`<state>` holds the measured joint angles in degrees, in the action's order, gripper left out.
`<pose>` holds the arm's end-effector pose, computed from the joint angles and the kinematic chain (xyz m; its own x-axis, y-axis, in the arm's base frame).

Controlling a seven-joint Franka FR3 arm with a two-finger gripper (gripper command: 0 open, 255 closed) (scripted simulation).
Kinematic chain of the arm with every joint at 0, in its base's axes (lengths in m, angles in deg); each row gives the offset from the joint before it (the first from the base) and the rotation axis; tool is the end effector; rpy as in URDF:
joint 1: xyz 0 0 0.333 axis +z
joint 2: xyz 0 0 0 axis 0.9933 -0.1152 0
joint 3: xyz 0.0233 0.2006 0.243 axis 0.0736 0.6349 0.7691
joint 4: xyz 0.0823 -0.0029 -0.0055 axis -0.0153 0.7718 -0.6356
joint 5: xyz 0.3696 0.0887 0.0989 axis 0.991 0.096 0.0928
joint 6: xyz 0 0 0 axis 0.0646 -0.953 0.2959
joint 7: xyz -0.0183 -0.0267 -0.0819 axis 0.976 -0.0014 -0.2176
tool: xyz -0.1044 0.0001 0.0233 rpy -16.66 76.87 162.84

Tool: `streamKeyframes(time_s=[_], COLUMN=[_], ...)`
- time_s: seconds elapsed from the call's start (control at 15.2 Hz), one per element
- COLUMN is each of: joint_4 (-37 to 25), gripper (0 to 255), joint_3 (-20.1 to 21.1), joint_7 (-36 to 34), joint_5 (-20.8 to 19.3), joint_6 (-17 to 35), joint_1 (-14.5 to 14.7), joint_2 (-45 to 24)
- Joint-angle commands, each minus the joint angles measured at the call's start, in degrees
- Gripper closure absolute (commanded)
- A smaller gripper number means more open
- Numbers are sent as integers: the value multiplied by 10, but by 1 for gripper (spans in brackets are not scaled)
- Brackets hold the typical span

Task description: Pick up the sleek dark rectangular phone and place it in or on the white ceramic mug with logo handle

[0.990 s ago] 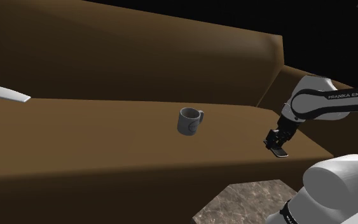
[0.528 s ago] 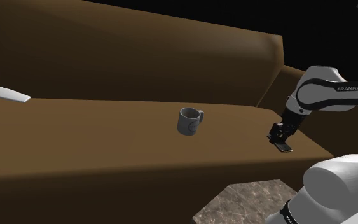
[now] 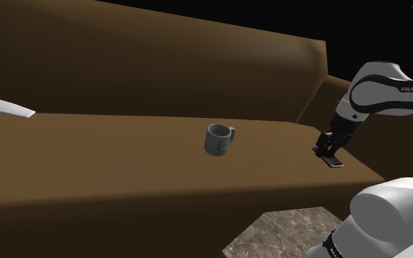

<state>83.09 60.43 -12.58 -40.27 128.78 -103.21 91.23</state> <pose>0.2066 -0.2060 0.4152 0.9428 -0.3330 -0.0129 -0.3332 -0.9424 -0.0303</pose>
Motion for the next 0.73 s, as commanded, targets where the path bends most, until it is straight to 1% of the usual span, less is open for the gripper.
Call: streamKeyframes(time_s=[0.0, 0.66], joint_4=[-14, -83], gripper=[255, 255], joint_3=[5, 28], joint_7=[1, 2], joint_5=[5, 27], joint_6=[-18, -99], joint_1=[2, 11], joint_2=[4, 16])
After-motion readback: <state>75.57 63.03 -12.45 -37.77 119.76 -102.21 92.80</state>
